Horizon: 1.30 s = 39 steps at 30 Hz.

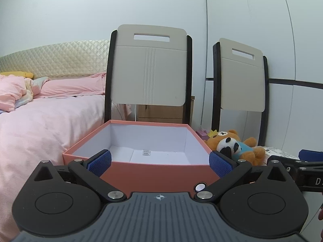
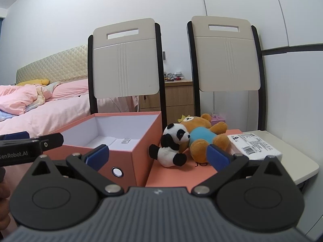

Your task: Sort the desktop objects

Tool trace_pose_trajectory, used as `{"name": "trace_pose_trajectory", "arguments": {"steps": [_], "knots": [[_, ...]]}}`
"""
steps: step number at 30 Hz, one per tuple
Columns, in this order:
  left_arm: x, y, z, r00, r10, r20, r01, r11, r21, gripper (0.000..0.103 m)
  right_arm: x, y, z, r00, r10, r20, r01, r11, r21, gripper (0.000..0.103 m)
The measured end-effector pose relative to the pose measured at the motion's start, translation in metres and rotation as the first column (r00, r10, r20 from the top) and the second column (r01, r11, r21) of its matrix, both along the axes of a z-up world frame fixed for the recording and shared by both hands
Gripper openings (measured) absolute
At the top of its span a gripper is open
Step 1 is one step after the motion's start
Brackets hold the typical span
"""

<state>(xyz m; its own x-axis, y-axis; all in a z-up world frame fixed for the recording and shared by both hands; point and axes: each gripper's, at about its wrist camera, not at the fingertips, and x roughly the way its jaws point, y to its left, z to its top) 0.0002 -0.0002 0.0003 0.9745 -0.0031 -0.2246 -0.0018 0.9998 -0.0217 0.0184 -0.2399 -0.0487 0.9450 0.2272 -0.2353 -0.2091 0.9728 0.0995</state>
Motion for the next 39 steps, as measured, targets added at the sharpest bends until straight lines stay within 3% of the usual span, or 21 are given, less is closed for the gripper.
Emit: {"name": "trace_pose_trajectory", "arguments": {"steps": [7,23,39], "knots": [[-0.005,-0.01,0.005,0.999,0.003,0.034,-0.003,1.0,-0.003,0.103,-0.008,-0.001,0.0,0.999,-0.006,0.051,0.006,1.0,0.007,0.103],[-0.018,-0.002,0.009,0.999,-0.001,0.045,0.002,0.999,-0.035,0.103,-0.019,-0.001,0.008,1.0,-0.011,0.002,0.011,0.999,0.036,0.103],[-0.018,-0.005,0.01,0.999,-0.02,0.029,0.021,0.998,-0.051,0.103,-0.036,0.007,0.014,0.999,0.029,0.02,-0.029,0.999,0.018,0.103]]}}
